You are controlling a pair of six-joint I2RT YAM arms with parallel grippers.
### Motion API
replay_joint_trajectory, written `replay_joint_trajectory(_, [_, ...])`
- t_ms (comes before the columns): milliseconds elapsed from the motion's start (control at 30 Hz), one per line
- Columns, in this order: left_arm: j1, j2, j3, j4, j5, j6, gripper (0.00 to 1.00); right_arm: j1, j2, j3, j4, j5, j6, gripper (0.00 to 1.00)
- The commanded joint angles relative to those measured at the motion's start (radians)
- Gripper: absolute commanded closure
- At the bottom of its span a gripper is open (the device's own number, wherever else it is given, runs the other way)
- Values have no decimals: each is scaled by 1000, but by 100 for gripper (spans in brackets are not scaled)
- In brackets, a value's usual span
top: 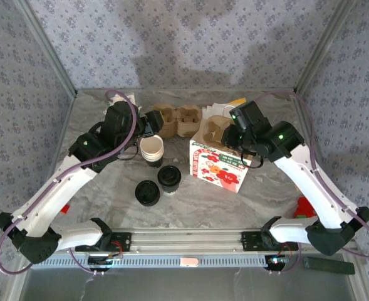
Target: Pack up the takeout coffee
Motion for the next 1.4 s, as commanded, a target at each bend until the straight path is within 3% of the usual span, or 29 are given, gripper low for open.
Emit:
replay_joint_trajectory(0, [5, -25, -2, 16, -4, -7, 33, 6, 29, 33, -39, 29, -22, 64])
replay_joint_trajectory(600, [10, -51, -20, 12, -19, 4, 33, 5, 138, 31, -85, 34, 13, 64])
replay_joint_trajectory(833, [11, -51, -18, 13, -18, 9, 33, 5, 99, 29, -110, 99, 52, 64])
replay_joint_trajectory(1367, [11, -49, -22, 15, -7, 7, 32, -16, 57, -26, -98, 115, 106, 63])
